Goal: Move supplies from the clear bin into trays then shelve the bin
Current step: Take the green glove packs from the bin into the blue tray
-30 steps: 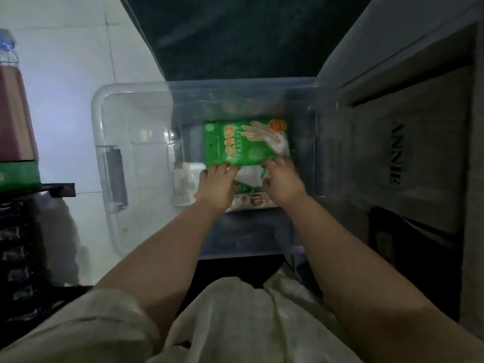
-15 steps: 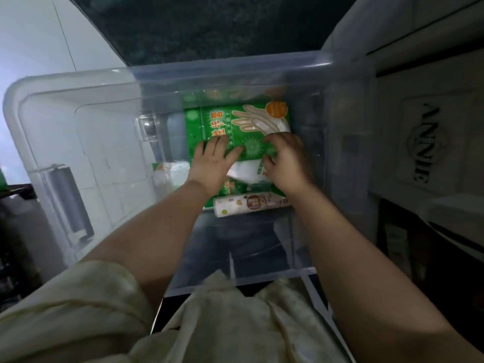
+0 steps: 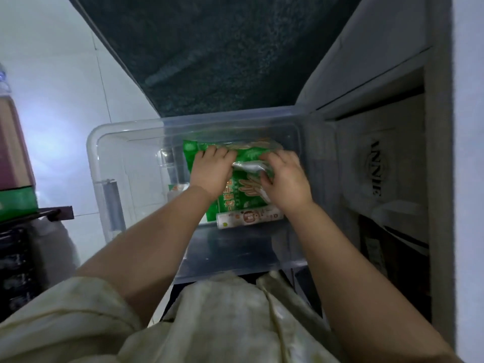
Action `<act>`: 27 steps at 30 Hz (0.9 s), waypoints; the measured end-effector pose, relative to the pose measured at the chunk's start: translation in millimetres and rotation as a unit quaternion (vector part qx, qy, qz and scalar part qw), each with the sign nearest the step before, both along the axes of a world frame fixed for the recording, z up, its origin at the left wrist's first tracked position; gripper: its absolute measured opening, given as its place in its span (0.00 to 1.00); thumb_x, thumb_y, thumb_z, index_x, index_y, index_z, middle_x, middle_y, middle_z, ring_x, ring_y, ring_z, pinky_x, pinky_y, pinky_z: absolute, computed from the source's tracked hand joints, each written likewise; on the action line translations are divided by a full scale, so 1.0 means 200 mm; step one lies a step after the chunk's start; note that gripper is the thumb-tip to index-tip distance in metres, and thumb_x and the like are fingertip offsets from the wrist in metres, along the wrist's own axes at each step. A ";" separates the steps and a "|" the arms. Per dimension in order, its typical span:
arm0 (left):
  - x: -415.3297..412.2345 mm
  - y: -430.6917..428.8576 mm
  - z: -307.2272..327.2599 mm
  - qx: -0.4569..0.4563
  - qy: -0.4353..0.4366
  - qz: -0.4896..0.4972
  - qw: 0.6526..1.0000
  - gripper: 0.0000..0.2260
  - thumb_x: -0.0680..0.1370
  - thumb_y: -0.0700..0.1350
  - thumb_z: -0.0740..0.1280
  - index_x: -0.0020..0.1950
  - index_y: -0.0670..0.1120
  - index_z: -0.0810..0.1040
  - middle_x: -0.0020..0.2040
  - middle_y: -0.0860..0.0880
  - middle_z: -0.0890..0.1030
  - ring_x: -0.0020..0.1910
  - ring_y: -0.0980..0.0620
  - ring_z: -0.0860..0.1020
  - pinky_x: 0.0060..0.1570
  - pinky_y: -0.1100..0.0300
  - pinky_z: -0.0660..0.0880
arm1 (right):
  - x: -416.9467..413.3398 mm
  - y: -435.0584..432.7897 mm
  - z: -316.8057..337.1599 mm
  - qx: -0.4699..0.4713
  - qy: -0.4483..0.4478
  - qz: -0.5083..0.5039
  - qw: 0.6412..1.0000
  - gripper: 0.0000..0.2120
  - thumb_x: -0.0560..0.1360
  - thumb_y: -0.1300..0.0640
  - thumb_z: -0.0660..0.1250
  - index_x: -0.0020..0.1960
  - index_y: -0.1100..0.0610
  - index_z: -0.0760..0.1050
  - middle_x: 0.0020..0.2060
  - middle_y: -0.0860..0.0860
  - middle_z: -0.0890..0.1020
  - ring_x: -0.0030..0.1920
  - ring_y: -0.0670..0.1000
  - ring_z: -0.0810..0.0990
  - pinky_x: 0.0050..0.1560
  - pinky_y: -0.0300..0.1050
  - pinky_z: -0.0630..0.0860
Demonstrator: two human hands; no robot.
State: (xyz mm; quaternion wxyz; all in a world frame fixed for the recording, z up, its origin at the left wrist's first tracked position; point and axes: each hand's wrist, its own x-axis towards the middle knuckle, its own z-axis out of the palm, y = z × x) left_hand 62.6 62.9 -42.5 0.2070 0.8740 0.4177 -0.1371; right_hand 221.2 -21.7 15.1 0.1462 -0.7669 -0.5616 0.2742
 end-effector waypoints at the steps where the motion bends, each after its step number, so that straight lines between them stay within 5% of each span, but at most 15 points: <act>1: -0.02 -0.01 0.07 0.011 -0.003 0.011 1.000 0.18 0.76 0.42 0.65 0.66 0.46 0.73 0.61 0.43 0.76 0.59 0.40 0.72 0.53 0.47 0.68 | -0.01 0.00 0.06 0.013 -0.003 0.006 1.000 0.15 0.69 0.64 0.72 0.55 0.63 0.78 0.51 0.60 0.80 0.54 0.62 0.75 0.55 0.54 0.74; 6: -0.05 -0.07 0.46 0.073 -0.028 0.015 0.997 0.15 0.73 0.43 0.67 0.60 0.45 0.75 0.55 0.43 0.76 0.53 0.41 0.73 0.47 0.49 0.68 | -0.07 -0.04 0.38 0.086 -0.003 0.005 0.996 0.14 0.69 0.64 0.73 0.53 0.61 0.78 0.50 0.58 0.81 0.53 0.61 0.76 0.54 0.55 0.74; 12: -0.15 -0.12 0.82 0.126 -0.090 0.001 0.988 0.20 0.75 0.42 0.66 0.67 0.49 0.72 0.56 0.46 0.77 0.54 0.43 0.74 0.47 0.52 0.66 | -0.23 -0.19 0.70 0.164 -0.038 0.003 0.986 0.11 0.69 0.66 0.70 0.52 0.62 0.79 0.47 0.57 0.81 0.50 0.61 0.77 0.52 0.56 0.75; 27: -0.46 -0.58 1.34 0.124 -0.253 -0.194 0.940 0.17 0.74 0.43 0.67 0.62 0.51 0.76 0.53 0.48 0.79 0.52 0.43 0.73 0.49 0.50 0.67 | -0.84 -1.06 1.16 0.240 -0.251 -0.164 0.923 0.04 0.72 0.61 0.68 0.46 0.58 0.79 0.46 0.53 0.82 0.49 0.58 0.78 0.47 0.54 0.74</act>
